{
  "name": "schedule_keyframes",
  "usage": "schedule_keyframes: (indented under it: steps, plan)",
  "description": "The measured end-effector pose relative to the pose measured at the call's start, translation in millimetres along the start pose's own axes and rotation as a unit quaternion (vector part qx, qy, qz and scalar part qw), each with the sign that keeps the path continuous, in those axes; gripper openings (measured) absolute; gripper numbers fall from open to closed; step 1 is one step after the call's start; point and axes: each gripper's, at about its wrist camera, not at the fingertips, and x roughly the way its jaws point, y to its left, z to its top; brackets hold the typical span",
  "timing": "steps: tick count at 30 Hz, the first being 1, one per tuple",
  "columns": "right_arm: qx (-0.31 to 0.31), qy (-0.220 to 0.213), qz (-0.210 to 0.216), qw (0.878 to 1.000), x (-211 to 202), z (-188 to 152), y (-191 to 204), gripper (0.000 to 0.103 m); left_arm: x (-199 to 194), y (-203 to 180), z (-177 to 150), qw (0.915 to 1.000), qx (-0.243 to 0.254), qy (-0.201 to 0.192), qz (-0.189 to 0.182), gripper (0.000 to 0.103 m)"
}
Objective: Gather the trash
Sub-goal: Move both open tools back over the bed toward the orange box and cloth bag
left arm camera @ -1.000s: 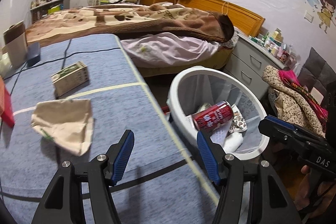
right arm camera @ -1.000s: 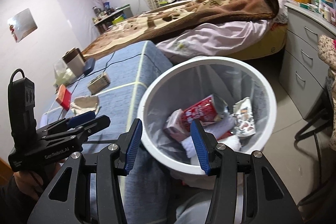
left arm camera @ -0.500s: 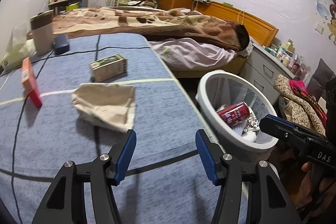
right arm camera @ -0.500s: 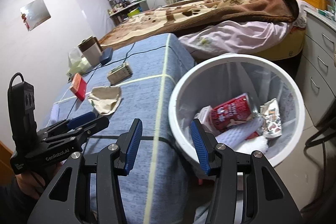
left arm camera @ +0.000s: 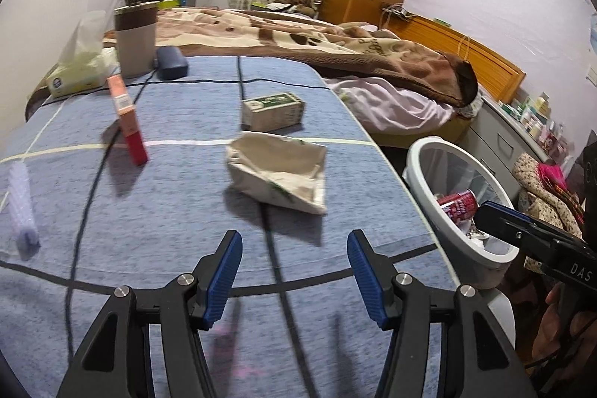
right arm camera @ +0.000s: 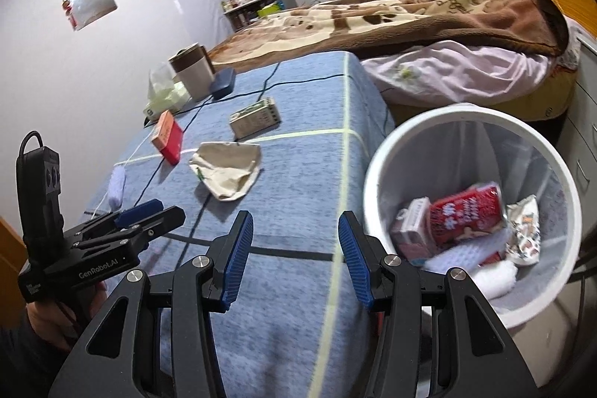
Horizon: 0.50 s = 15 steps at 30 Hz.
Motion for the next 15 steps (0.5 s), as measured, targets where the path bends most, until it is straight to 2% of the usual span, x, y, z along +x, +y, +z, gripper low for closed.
schedule_keyframes:
  steps: [15]
  plan:
    - [-0.045,0.018,0.024,0.999,31,22,28,0.049,-10,56,16,0.9975,-0.048,-0.017,0.050,0.059]
